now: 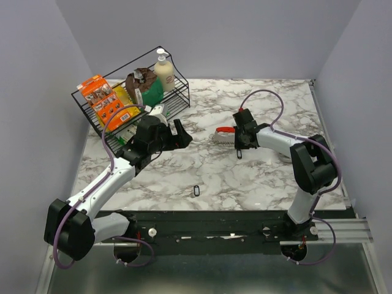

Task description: Put the keys on the keyring

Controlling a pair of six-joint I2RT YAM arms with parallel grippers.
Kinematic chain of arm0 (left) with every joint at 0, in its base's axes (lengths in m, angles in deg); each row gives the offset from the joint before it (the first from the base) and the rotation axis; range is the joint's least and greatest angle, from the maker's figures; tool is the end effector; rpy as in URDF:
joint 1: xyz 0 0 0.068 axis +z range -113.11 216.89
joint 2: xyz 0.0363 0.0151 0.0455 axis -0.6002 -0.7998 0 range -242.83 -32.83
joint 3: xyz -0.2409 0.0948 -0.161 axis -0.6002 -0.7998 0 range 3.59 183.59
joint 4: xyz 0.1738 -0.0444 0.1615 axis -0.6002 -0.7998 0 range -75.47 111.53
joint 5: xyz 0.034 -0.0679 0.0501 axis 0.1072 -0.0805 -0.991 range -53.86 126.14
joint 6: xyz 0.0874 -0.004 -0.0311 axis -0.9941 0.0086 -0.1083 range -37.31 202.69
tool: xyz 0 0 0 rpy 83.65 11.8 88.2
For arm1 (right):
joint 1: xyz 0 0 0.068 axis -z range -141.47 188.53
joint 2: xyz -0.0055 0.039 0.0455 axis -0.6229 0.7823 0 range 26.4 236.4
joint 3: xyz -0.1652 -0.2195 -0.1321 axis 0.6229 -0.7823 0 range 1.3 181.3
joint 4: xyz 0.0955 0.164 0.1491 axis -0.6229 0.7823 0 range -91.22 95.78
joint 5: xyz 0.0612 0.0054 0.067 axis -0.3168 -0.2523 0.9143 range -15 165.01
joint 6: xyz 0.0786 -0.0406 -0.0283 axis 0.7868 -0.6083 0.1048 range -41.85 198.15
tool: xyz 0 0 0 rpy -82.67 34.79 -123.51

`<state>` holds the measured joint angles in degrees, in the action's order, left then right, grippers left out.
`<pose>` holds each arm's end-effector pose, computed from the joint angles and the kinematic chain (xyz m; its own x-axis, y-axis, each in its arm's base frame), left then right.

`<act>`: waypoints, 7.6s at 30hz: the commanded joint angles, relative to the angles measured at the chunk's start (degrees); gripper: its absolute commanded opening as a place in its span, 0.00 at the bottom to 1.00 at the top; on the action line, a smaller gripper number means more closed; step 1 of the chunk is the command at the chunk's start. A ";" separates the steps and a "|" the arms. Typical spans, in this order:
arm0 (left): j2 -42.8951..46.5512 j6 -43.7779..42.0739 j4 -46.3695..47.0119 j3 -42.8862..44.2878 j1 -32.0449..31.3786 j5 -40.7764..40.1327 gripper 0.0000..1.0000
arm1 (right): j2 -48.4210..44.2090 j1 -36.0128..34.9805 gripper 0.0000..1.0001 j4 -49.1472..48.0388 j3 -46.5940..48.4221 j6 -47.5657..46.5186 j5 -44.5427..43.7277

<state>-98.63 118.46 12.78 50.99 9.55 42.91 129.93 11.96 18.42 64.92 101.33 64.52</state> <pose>0.2344 -0.1323 0.2992 -0.6499 -0.3175 -0.6905 0.2086 0.7991 -0.5638 0.3452 0.1557 0.1703 -0.8493 0.0080 -0.5278 -0.0250 0.9982 0.0554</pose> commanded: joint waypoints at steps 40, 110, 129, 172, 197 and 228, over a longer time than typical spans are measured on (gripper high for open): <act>0.84 4.75 -4.35 -3.63 -1.76 1.50 0.99 | -36.39 -0.59 0.94 3.13 -17.56 2.75 7.07; -46.87 -2.98 -8.38 33.45 -8.26 4.05 0.67 | -15.20 4.42 0.76 3.39 -6.92 -2.61 13.91; -52.24 -5.62 -10.58 39.26 -8.09 -2.02 0.41 | -15.02 4.42 0.76 3.21 -7.01 -3.84 13.91; -57.16 -8.00 -10.24 38.65 -8.26 2.37 0.08 | -12.12 4.33 0.77 3.30 -5.78 -3.49 15.93; -45.21 -2.90 -1.09 16.42 -11.95 4.04 0.00 | -4.21 4.42 0.77 -2.06 -6.93 1.87 22.43; -40.90 -1.84 -2.41 17.11 -20.92 -0.43 0.00 | -0.95 1.43 0.78 -4.61 -3.23 0.29 24.54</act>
<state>-140.75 117.61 15.16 67.66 -10.97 45.71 129.51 14.06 12.98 62.90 101.73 88.68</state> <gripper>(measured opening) 0.009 0.775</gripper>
